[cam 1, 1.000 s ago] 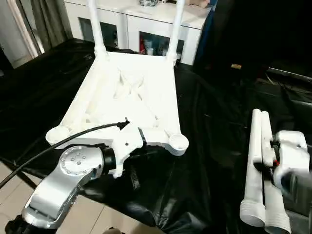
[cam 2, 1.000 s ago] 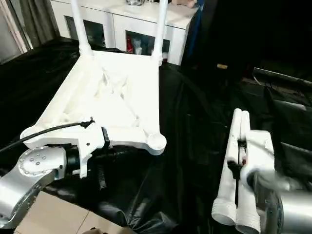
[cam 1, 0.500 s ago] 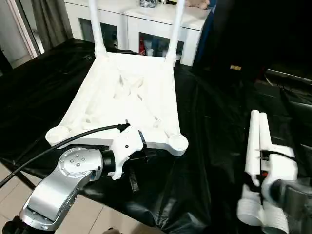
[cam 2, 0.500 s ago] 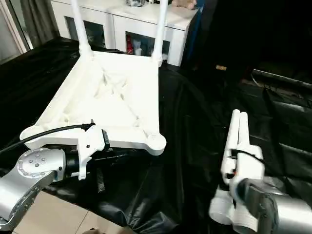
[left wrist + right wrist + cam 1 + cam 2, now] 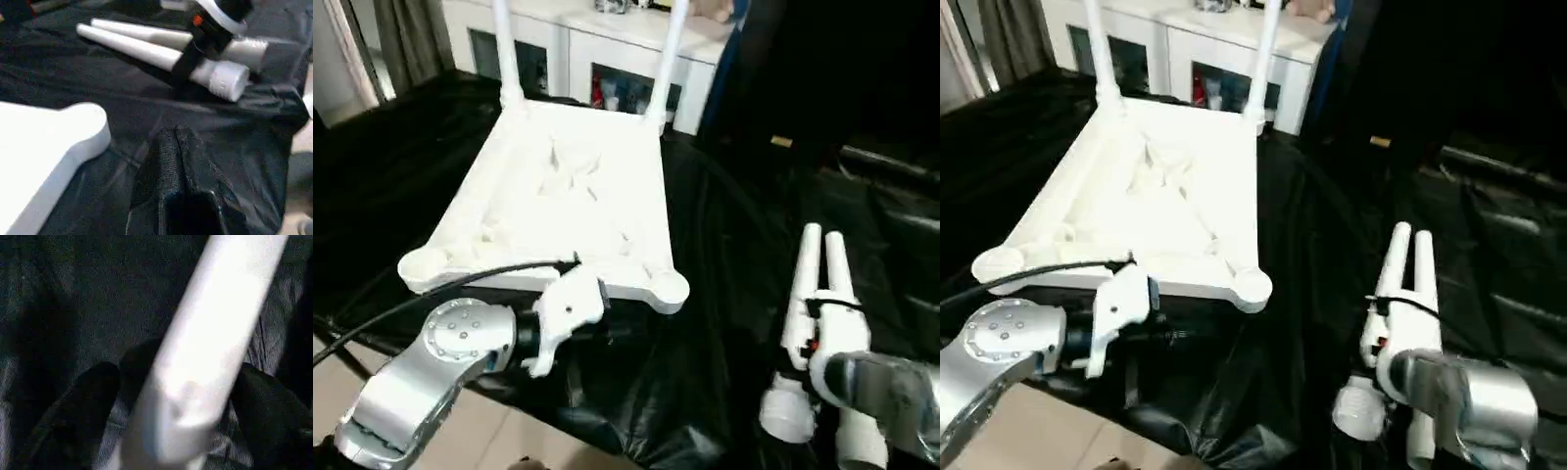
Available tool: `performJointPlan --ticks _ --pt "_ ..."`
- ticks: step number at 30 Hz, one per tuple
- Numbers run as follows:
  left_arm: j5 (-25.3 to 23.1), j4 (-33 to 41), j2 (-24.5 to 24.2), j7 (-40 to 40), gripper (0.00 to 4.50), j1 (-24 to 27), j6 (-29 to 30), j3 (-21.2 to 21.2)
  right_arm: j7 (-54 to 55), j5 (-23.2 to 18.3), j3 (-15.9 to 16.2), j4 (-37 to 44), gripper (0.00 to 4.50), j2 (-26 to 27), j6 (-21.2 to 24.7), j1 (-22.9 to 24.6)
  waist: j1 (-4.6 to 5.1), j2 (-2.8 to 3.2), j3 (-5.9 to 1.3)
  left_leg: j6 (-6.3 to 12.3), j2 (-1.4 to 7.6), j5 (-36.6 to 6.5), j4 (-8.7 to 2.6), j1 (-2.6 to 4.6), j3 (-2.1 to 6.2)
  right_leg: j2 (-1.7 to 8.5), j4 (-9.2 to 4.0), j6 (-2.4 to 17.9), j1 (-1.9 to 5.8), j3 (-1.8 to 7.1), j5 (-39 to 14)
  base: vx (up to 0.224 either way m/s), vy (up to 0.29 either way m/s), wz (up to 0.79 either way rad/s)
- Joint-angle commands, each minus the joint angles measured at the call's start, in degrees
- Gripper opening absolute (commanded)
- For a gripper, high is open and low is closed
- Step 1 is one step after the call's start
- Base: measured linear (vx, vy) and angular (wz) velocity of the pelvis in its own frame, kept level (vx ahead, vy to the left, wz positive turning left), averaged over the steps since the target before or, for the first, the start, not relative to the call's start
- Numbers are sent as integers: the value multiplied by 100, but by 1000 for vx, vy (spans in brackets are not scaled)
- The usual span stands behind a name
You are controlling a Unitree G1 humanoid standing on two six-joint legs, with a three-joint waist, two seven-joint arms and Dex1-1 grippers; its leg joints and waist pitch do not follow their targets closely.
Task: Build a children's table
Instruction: Pick table leg
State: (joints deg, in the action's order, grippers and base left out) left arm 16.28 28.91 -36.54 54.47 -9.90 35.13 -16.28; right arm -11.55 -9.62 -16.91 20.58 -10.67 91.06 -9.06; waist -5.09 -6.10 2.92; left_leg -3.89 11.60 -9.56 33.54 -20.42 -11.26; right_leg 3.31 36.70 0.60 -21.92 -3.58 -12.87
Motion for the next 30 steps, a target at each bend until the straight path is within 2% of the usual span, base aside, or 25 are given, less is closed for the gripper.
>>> performJointPlan --ticks 1,3,4,5,6,9,10,11,16,17,19,23,24,26,27,29,30 --pt "69 133 -87 127 34 -154 74 -56 2 -34 49 -135 343 -83 -110 -80 -14 45 -222 -594 178 -1552 -441 131 167 489 -617 31 42 312 -2347 0 0 0" --pt "120 156 -155 176 42 -202 148 -49 -27 -58 73 -231 337 -87 -135 -117 -25 5 -232 -621 185 -1553 -436 146 164 487 -599 58 43 312 -2223 0 0 0" --pt "182 178 -175 190 42 -243 234 -21 -42 -65 78 -324 332 -98 -180 -144 -30 -47 -226 -612 185 -1538 -435 143 160 484 -596 67 41 309 -2221 0 0 0" --pt "229 196 -191 202 53 -287 304 6 -54 -70 60 -421 324 -98 -220 -174 -48 -15 -231 -633 185 -1490 -434 141 158 495 -578 111 45 313 -2142 0 0 0" --pt "237 198 -207 215 79 -331 316 23 -61 -73 -9 -526 301 -62 -238 -216 -49 -27 -232 -638 185 -1483 -434 139 160 491 -574 119 47 311 -2107 0 0 0" --pt "262 206 -233 235 84 -370 338 44 -64 -62 -5 -632 288 -77 -296 -213 -59 -43 -237 -671 187 -1431 -432 130 156 490 -562 136 59 314 -1958 0 0 0" --pt "276 201 -253 254 90 -387 338 61 -50 -57 -32 -669 276 -51 -307 -221 -58 -33 -237 -681 187 -1434 -435 131 158 488 -560 140 60 313 -1936 0 0 0" --pt "332 204 -297 299 104 -417 372 73 -39 -58 -39 -726 264 -42 -362 -214 -55 -63 -240 -696 185 -1458 -433 132 157 482 -555 140 67 308 -1927 0 0 0" --pt "357 105 -279 264 132 -492 364 117 -8 -85 -155 -823 233 46 -492 -272 -57 -49 -238 -723 186 -1535 -432 135 161 485 -559 182 64 309 -1966 0 0 0" --pt "381 45 -286 284 155 -524 334 157 -24 -108 -81 -839 220 13 -547 -302 -53 9 -237 -745 184 -1600 -437 148 163 476 -564 191 55 310 -1961 0 0 0" --pt "409 -82 -221 264 162 -600 279 212 -62 -165 -185 -859 213 15 -607 -398 -50 -30 -238 -744 182 -1644 -433 140 166 482 -571 186 64 308 -2013 0 0 0" --pt "381 -230 -190 232 199 -695 206 257 -93 -235 -347 -867 191 77 -669 -553 -51 -33 -251 -733 183 -1539 -431 136 167 476 -545 215 75 307 -1903 0 0 0" --pt "425 -554 22 24 202 -902 151 456 -269 -484 -635 -911 188 177 -879 -880 -55 -25 -255 -726 182 -1501 -425 136 156 478 -542 229 73 314 -1813 0 0 0" --pt "543 -866 333 -259 208 -1162 238 659 -446 -727 -837 -970 186 227 -1141 -1126 -54 -28 -268 -731 172 -1573 -400 141 147 488 -535 302 64 306 -1844 0 0 0" --pt "643 -1105 593 -502 233 -1381 364 812 -637 -886 -813 -1004 185 204 -1359 -1213 -64 20 -271 -731 181 -1543 -398 135 162 502 -532 316 80 307 -1797 0 0 0" --pt "746 -1356 863 -751 241 -1612 499 974 -863 -1058 -756 -1034 185 187 -1576 -1280 -82 8 -282 -715 195 -1505 -386 149 153 495 -517 382 93 300 -1587 0 0 0" --pt "889 -1663 1186 -1021 244 -1895 635 1169 -1150 -1332 -800 -1063 184 280 -1805 -1386 -85 36 -292 -699 188 -1382 -385 126 142 477 -502 438 116 307 -1291 0 0 0"
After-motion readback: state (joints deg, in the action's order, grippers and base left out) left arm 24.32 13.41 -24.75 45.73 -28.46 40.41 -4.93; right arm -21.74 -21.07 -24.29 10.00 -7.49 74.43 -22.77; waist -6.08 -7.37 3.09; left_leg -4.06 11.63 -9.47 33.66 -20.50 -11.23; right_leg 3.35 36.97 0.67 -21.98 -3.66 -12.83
